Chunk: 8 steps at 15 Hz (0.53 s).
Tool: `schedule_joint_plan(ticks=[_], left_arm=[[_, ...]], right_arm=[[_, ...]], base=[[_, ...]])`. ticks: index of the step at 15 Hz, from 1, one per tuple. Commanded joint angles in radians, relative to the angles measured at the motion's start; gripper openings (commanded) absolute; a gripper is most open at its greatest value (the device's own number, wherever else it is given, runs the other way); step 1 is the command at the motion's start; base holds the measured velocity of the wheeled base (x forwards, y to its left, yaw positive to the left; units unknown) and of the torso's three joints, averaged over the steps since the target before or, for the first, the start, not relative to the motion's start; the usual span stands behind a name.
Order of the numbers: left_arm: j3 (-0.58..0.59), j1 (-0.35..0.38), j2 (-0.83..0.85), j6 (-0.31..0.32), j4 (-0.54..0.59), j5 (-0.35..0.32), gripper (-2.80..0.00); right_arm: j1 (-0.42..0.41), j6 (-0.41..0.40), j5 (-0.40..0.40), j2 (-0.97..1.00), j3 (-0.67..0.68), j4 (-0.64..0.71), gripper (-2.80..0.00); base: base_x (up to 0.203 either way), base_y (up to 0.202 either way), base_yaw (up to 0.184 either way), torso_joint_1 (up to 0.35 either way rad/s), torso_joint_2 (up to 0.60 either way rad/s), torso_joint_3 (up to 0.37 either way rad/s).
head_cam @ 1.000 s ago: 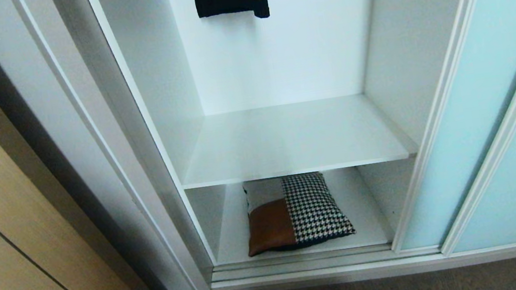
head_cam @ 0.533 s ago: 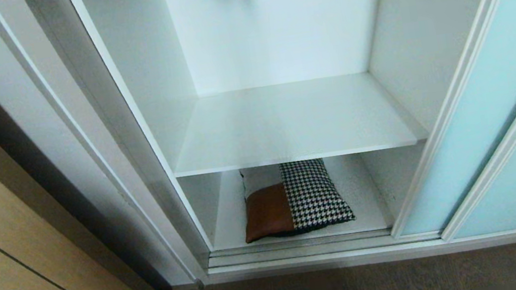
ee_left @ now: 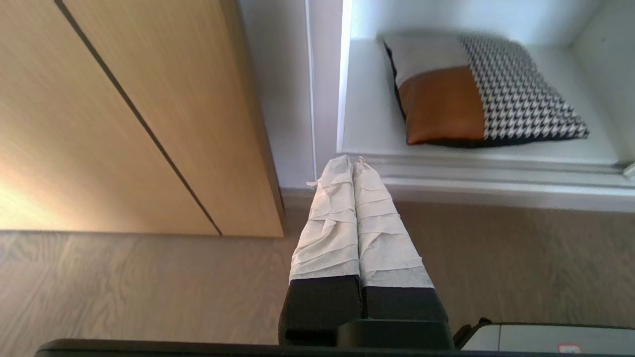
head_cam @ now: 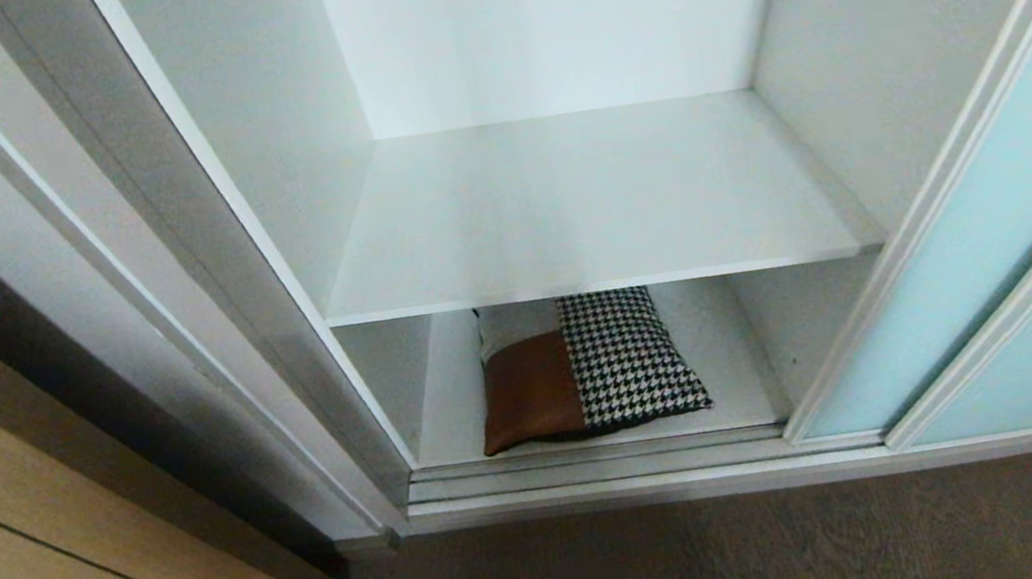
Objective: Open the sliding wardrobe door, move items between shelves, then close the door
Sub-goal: Place the pillow on the higher shelf
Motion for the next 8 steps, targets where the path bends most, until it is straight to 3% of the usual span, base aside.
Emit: schedule_joint_plan(ticks=[1, 8], left_arm=[[0.0, 0.0, 0.001, -0.001, 0.0, 0.001, -2.8], [0.0, 0.0, 0.001, -0.001, 0.0, 0.001, -2.8]], right_arm=[[0.0, 0.0, 0.001, 0.001, 0.0, 0.0, -2.8], [0.0, 0.0, 0.001, 0.001, 0.0, 0.0, -2.8]], base=[[0.0, 0.0, 0.0, 0.005, 0.0, -0.193], [0.0, 0.0, 0.0, 0.001, 0.0, -0.197]])
